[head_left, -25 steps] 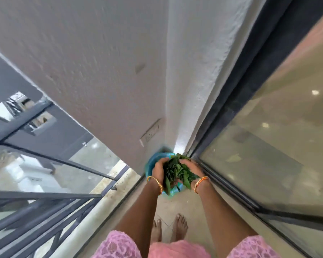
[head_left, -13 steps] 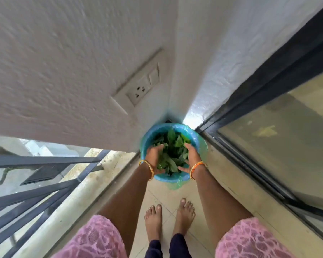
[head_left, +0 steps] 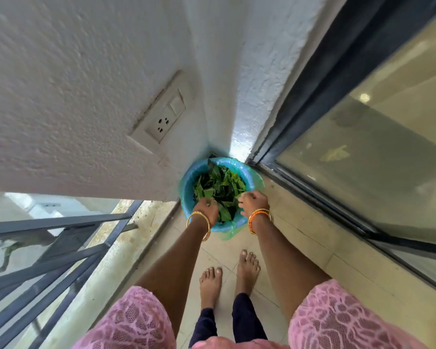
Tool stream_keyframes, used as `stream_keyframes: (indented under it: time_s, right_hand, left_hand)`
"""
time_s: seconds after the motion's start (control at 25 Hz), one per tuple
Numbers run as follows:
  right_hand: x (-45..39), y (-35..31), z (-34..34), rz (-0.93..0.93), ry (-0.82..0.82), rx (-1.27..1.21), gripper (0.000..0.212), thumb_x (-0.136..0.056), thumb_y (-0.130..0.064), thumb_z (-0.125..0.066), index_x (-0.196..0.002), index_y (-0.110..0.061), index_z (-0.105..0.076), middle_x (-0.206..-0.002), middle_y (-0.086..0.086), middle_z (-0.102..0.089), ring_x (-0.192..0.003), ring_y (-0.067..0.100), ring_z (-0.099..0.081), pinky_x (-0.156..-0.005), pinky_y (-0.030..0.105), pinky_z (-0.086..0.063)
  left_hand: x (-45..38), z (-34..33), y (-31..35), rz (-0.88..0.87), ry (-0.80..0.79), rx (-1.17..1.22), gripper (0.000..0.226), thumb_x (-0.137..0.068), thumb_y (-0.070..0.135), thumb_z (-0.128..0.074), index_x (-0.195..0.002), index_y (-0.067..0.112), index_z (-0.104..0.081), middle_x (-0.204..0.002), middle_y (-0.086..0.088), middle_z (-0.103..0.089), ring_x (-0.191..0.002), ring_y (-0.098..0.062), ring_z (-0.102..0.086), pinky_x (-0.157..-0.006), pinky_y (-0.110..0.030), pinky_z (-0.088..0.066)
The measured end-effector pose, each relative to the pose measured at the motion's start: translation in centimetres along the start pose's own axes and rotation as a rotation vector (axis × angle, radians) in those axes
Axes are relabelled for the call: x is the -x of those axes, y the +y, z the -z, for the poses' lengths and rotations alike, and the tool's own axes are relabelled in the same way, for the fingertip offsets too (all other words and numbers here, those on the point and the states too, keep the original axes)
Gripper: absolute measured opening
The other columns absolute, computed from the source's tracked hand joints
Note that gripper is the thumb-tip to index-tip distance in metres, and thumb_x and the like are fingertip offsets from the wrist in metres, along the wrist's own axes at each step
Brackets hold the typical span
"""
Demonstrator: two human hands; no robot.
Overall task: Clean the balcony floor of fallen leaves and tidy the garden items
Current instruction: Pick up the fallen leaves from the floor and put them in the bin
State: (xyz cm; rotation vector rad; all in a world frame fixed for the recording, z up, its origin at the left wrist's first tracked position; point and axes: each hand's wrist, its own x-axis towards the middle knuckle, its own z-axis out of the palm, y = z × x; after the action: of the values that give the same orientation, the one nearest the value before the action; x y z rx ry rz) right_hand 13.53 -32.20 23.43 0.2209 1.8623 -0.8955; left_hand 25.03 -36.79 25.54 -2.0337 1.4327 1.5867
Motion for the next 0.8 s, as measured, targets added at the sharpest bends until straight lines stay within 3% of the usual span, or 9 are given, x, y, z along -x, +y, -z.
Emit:
stream_keyframes:
  time_s: [0.08,0.16,0.28,0.44,0.6,0.8]
  right_hand:
    - [3.1,0.5,1.7,0.099,0.063,0.153,0.019,-0.084,-0.016,-0.049,-0.068,-0.014,-0.058,-0.091,0.021,-0.070,-0.079,0.033,-0.065,-0.077,0.046,-0.056]
    - [7.6,0.5,3.7,0.193,0.114,0.304,0.018,-0.086,-0.016,-0.049,-0.075,-0.010,-0.061,-0.087,0.021,-0.068,-0.082,0.036,-0.063,-0.072,0.040,-0.054]
    - [12.9,1.8,6.6,0.263,0.171,0.496,0.019,-0.089,-0.018,-0.047,-0.090,-0.007,-0.062,-0.093,0.022,-0.067,-0.087,0.037,-0.061,-0.070,0.035,-0.048]
    - [17.9,4.8,8.8,0.259,0.273,0.709,0.031,-0.093,-0.023,-0.042,-0.117,-0.008,-0.054,-0.121,0.017,-0.054,-0.115,0.034,-0.047,-0.089,0.038,-0.045]
    - [24.7,7.1,11.6,0.228,0.420,0.706,0.045,-0.097,-0.030,-0.037,-0.138,-0.012,-0.039,-0.150,0.011,-0.028,-0.133,0.028,-0.028,-0.101,0.041,-0.038]
    - [32.8,10.7,18.4,0.136,0.588,0.592,0.049,-0.098,-0.030,-0.035,-0.143,-0.012,-0.032,-0.154,0.011,-0.021,-0.136,0.029,-0.025,-0.103,0.040,-0.037]
  left_hand:
    - [3.0,0.0,-0.1,-0.104,0.010,-0.170,0.035,-0.097,0.023,-0.043,-0.122,0.002,-0.056,-0.120,-0.019,-0.060,-0.110,-0.032,-0.057,-0.091,-0.031,-0.044]
    - [6.2,0.4,0.0,-0.173,-0.023,-0.272,0.034,-0.097,0.021,-0.045,-0.121,0.001,-0.057,-0.123,-0.018,-0.061,-0.112,-0.031,-0.057,-0.093,-0.029,-0.044]
    - [10.0,0.8,0.5,-0.236,-0.054,-0.418,0.034,-0.097,0.023,-0.045,-0.120,0.002,-0.057,-0.123,-0.019,-0.061,-0.113,-0.032,-0.056,-0.096,-0.031,-0.043]
    - [14.6,0.9,0.3,-0.487,-0.118,-0.784,0.036,-0.097,0.026,-0.044,-0.125,0.007,-0.055,-0.127,-0.018,-0.057,-0.119,-0.032,-0.050,-0.099,-0.034,-0.042]
    - [21.6,0.9,0.8,-0.738,-0.172,-1.119,0.044,-0.098,0.031,-0.038,-0.138,0.012,-0.041,-0.141,-0.012,-0.044,-0.132,-0.030,-0.035,-0.106,-0.037,-0.035]
    - [30.8,-2.1,2.5,-1.062,-0.223,-1.407,0.049,-0.099,0.033,-0.035,-0.144,0.014,-0.032,-0.150,-0.007,-0.034,-0.137,-0.026,-0.029,-0.110,-0.037,-0.028]
